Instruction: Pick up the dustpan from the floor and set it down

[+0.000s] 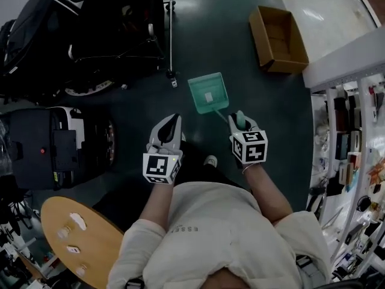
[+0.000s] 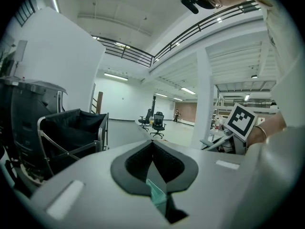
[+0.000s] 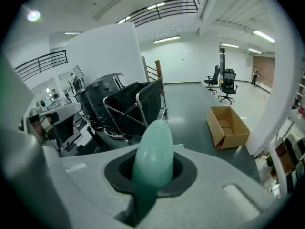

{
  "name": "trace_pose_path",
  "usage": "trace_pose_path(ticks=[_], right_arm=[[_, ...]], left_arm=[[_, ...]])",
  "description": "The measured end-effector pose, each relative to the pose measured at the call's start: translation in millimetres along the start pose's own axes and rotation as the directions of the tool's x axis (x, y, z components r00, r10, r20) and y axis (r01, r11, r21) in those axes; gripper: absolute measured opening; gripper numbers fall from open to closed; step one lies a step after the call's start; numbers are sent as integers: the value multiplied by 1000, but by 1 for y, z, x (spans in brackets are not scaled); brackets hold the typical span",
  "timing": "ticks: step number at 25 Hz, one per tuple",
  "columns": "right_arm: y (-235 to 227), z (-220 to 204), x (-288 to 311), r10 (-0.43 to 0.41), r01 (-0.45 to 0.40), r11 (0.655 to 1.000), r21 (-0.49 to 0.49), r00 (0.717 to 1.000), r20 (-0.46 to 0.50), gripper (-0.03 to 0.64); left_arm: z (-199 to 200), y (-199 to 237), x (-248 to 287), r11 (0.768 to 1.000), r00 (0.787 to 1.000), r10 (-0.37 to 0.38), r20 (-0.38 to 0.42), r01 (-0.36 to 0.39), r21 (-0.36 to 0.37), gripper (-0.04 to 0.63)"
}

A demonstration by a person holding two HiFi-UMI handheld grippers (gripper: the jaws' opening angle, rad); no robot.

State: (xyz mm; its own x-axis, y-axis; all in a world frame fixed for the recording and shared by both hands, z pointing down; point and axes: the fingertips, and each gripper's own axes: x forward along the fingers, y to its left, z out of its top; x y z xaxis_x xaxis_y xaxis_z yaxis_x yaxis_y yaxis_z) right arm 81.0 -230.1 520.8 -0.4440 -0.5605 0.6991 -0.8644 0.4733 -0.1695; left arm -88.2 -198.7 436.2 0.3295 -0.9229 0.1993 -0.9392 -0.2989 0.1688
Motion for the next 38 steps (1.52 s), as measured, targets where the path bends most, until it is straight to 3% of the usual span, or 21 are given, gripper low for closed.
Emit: trace_pose_path(ticks=[6,18,27,33,38], right_arm=[[-3,-4,-45,32,-30,999,-39,997,69,25],[-4,-29,-76,67,-65,997,-46,996,53,23],[0,-24,-46,81,-81,993,-83,997,0,23],[1,-17,-5,78,-82,993,-89,996,-47,23],[-6,-12,37,55,-59,998,-39,995,-81,23]], left_arm=[[32,-17,-23,998,996,20,87,-25,60,18],[22,-28,-48,996,995,66,78,-71,57,18],[8,-9,-38,996,997,70,32,-71,50,18],[-5,11,-16,993,999,45,-4,-45,112,18],[-9,35,6,997,999,38,0,-38,74,18]])
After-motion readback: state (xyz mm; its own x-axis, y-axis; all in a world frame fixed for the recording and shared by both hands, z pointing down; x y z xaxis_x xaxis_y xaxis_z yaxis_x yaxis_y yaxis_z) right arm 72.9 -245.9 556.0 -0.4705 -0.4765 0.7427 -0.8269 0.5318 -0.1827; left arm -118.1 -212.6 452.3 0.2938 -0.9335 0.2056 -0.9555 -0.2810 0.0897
